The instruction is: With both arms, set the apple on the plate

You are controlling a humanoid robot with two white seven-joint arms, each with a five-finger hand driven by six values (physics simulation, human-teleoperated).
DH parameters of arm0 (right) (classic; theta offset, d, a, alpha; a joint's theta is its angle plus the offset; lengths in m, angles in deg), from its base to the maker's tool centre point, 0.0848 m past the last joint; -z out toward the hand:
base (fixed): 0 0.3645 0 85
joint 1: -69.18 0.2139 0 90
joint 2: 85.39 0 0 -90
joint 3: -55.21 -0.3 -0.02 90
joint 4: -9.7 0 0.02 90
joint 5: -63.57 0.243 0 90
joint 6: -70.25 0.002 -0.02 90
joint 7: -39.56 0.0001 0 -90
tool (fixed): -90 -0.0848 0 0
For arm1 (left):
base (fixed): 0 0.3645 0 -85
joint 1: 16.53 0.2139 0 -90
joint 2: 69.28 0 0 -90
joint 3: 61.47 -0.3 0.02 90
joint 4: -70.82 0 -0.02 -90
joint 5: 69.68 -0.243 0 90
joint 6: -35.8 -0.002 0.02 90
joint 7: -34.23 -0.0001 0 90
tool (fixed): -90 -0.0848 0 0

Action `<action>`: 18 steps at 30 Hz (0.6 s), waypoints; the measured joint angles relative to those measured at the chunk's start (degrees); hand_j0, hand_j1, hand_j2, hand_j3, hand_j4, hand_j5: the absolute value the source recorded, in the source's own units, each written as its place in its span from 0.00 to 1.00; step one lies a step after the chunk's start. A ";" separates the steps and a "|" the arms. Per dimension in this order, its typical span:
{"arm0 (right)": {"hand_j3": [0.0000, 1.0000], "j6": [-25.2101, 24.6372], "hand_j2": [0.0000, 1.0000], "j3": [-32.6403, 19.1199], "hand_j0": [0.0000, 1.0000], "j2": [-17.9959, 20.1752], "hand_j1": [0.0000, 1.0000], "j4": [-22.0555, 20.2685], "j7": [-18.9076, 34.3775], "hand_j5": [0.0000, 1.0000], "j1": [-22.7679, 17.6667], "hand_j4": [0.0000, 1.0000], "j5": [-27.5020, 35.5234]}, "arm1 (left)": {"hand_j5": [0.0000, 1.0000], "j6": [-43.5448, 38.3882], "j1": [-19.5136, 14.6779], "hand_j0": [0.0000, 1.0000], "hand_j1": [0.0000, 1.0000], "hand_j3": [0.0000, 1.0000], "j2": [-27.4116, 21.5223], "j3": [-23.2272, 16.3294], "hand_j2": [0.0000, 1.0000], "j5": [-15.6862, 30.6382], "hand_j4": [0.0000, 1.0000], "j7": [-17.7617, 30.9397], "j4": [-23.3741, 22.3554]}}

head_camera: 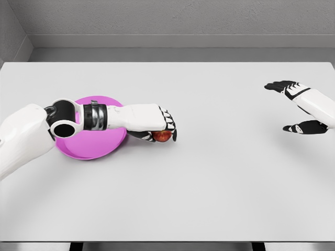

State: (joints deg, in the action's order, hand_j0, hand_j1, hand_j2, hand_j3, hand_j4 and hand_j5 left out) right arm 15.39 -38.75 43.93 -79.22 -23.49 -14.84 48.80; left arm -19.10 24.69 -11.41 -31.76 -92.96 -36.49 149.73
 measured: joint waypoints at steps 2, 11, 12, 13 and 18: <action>1.00 0.00 1.00 0.00 1.00 0.00 1.00 0.00 0.00 1.00 0.00 1.00 0.00 | 0.59 0.00 0.00 0.59 0.59 0.59 -0.36 0.05 0.59 0.06 0.59 0.00 0.21; 1.00 0.00 1.00 -0.02 1.00 0.00 1.00 0.00 0.00 1.00 -0.09 1.00 0.00 | 0.59 0.00 0.00 0.59 0.59 0.59 -2.21 0.46 0.59 0.44 0.59 -0.01 0.93; 1.00 0.00 1.00 -0.02 1.00 0.00 1.00 0.00 0.00 1.00 -0.09 1.00 0.00 | 0.59 0.00 0.00 0.59 0.59 0.59 -2.54 0.56 0.59 0.52 0.59 -0.01 1.08; 1.00 0.00 1.00 -0.03 1.00 0.00 1.00 0.00 0.00 1.00 -0.09 1.00 0.00 | 0.59 0.00 0.00 0.59 0.59 0.59 -2.88 0.63 0.59 0.63 0.59 -0.01 1.21; 1.00 0.00 1.00 -0.03 1.00 0.00 1.00 0.00 0.01 1.00 -0.09 1.00 0.00 | 0.59 0.00 0.00 0.59 0.59 0.59 -3.91 1.06 0.59 0.95 0.59 -0.01 1.50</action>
State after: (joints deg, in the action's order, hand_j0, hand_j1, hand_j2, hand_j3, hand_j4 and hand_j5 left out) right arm 15.39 -38.78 43.93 -79.22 -23.49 -14.93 48.80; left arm -19.10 24.69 -15.31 -30.70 -92.01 -36.50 151.23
